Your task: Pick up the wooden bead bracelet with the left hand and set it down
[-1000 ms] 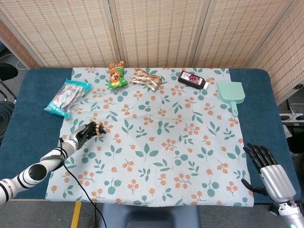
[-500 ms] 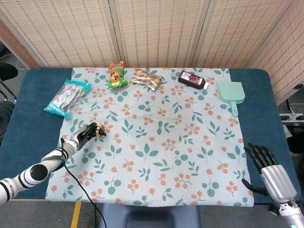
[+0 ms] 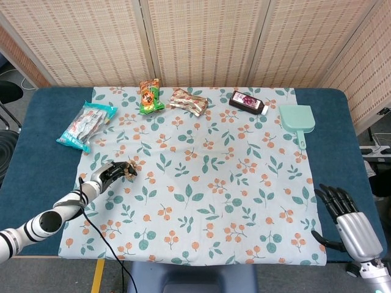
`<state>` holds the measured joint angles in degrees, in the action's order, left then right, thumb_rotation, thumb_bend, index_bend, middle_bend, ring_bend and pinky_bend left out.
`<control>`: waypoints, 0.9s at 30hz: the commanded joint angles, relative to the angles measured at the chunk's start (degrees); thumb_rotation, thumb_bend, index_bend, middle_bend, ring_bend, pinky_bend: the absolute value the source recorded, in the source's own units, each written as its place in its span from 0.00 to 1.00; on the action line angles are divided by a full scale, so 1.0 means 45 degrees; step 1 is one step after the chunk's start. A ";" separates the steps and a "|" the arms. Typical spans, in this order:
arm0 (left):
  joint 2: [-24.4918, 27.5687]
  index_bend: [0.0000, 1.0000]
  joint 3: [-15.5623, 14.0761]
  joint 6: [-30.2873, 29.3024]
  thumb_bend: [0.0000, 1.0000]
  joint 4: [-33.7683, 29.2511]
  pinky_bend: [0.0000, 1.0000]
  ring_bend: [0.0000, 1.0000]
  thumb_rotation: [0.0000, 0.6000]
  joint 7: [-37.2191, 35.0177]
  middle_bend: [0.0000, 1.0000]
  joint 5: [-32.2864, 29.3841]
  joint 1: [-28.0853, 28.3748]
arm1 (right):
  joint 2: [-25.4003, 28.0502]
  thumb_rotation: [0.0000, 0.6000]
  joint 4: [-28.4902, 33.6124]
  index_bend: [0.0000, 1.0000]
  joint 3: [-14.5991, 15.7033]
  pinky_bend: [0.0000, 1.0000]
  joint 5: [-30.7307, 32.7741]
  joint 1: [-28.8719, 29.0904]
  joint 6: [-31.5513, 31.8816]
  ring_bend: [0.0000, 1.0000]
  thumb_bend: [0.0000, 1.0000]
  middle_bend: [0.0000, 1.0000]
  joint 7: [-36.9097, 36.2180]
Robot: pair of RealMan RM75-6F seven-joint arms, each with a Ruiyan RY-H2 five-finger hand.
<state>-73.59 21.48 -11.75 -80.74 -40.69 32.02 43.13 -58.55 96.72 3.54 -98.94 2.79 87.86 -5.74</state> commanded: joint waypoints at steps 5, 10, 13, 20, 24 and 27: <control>0.0037 0.57 -0.0025 0.0097 0.80 -0.0053 0.08 0.24 0.69 -0.0008 0.49 0.0007 0.0027 | 0.0023 0.93 -0.0002 0.00 -0.0025 0.00 0.0012 -0.0028 0.0069 0.00 0.15 0.00 -0.0045; 0.0076 0.57 0.0016 0.0199 0.92 -0.0107 0.08 0.24 0.90 0.0056 0.49 0.0162 0.0020 | 0.0041 0.93 -0.0001 0.00 -0.0022 0.00 -0.0013 -0.0048 0.0113 0.00 0.15 0.00 -0.0081; 0.0077 0.56 0.0038 0.0216 0.99 -0.0116 0.08 0.24 0.94 0.0023 0.49 0.0161 0.0014 | 0.0049 0.93 0.0001 0.00 -0.0013 0.00 -0.0041 -0.0053 0.0129 0.00 0.15 0.00 -0.0111; 0.0038 0.56 0.0021 0.0190 1.00 -0.0085 0.08 0.25 0.95 -0.0231 0.49 -0.0124 0.0010 | 0.0057 0.93 0.0003 0.00 -0.0015 0.00 -0.0044 -0.0058 0.0130 0.00 0.15 0.00 -0.0124; 0.0017 0.55 0.0062 0.0238 1.00 -0.0064 0.08 0.25 0.95 -0.0302 0.49 -0.0164 -0.0006 | 0.0060 0.93 0.0010 0.00 -0.0013 0.00 -0.0048 -0.0063 0.0131 0.00 0.15 0.00 -0.0126; 0.0009 0.54 0.0083 0.0207 1.00 -0.0073 0.08 0.24 0.95 -0.0258 0.48 -0.0075 -0.0036 | 0.0056 0.93 0.0003 0.00 -0.0026 0.00 -0.0035 -0.0073 0.0151 0.00 0.15 0.00 -0.0124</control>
<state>-73.54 21.84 -10.77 -81.06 -41.91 31.62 42.99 -58.29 96.73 3.42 -99.09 2.46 88.54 -6.30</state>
